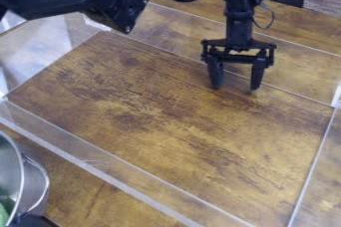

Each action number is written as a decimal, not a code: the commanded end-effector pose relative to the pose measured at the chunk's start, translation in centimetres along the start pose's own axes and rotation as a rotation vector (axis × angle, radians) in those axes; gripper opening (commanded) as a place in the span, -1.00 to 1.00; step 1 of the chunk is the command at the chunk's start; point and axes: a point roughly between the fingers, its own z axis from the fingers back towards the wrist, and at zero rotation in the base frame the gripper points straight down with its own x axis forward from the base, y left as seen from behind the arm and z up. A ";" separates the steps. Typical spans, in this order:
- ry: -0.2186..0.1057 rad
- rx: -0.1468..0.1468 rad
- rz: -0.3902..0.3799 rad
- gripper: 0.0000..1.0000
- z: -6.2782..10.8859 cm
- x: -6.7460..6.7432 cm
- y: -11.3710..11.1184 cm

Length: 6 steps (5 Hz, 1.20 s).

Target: Put the green object in the silver pot

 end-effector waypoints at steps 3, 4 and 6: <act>-0.121 -0.033 0.003 -1.00 4.5 0.5 0.3; -0.123 -0.035 0.004 -1.00 4.7 0.4 0.4; -0.144 -0.090 -0.009 -1.00 9.1 0.0 0.2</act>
